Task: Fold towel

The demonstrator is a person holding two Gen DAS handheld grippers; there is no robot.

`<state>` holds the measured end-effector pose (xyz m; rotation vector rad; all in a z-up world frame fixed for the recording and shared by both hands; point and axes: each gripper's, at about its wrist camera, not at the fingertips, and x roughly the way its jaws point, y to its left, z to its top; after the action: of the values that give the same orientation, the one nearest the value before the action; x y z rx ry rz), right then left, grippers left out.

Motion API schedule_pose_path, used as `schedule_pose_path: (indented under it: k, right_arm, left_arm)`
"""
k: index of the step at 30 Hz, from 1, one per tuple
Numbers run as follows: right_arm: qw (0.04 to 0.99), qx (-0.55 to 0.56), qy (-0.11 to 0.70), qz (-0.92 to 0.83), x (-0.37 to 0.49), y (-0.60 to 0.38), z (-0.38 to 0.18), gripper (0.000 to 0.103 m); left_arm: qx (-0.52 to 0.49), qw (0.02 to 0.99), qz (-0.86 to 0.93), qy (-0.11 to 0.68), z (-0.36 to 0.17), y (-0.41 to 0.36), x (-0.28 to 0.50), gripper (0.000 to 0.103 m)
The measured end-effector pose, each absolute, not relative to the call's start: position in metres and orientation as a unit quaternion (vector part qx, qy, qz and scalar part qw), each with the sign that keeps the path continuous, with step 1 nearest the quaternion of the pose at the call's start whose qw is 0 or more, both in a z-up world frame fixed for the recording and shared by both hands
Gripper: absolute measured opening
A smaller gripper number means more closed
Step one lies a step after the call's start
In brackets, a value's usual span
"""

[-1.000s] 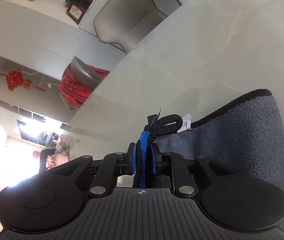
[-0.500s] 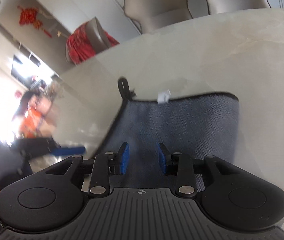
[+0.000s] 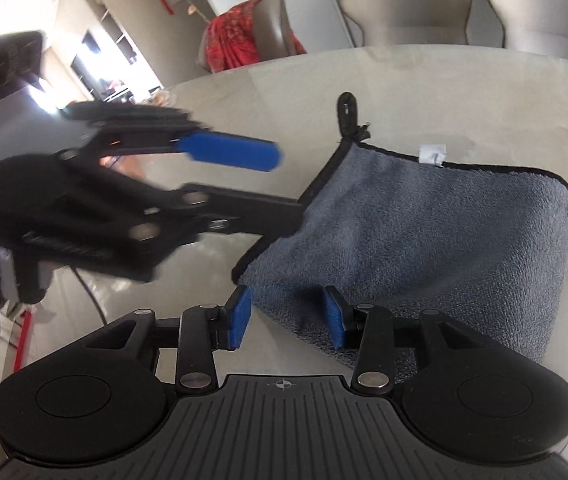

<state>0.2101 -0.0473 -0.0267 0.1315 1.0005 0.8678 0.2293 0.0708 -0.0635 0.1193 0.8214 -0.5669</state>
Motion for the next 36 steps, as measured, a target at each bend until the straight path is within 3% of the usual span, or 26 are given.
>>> schedule_pose_path:
  k: [6, 10, 11, 13, 18, 25, 30, 33, 36]
  right_arm:
    - [0.789, 0.034, 0.472, 0.392, 0.203, -0.082, -0.017, 0.041]
    - [0.819, 0.021, 0.456, 0.347, 0.201, -0.112, -0.010, 0.050]
    - [0.821, 0.027, 0.458, 0.339, 0.202, -0.117, -0.012, 0.051]
    - [0.815, 0.051, 0.471, 0.333, 0.202, -0.128, -0.018, 0.051]
    - [0.801, -0.004, 0.480, 0.358, 0.192, -0.119, -0.014, 0.052]
    - [0.842, 0.028, 0.428, 0.327, 0.217, -0.131, 0.001, 0.052]
    - [0.828, -0.007, 0.450, 0.335, 0.229, -0.127, -0.018, 0.052]
    - [0.829, -0.063, 0.453, 0.321, 0.222, -0.132, -0.023, 0.053]
    - [0.831, -0.040, 0.458, 0.312, 0.224, -0.142, -0.020, 0.054]
  left_arm:
    - [0.093, 0.847, -0.272, 0.448, -0.091, 0.062, 0.222, 0.054]
    - [0.108, 0.845, -0.275, 0.445, -0.094, 0.071, 0.210, 0.055]
    - [0.113, 0.845, -0.269, 0.448, -0.094, 0.073, 0.210, 0.056]
    - [0.120, 0.841, -0.247, 0.465, -0.096, 0.077, 0.212, 0.070]
    - [0.121, 0.854, -0.240, 0.445, -0.082, 0.080, 0.210, 0.068]
    - [0.070, 0.880, -0.272, 0.383, -0.063, 0.062, 0.220, 0.068]
    - [0.090, 0.853, -0.261, 0.442, -0.094, 0.054, 0.229, 0.068]
    - [0.089, 0.857, -0.265, 0.433, -0.098, 0.063, 0.223, 0.067]
    - [0.084, 0.865, -0.261, 0.420, -0.091, 0.066, 0.226, 0.067]
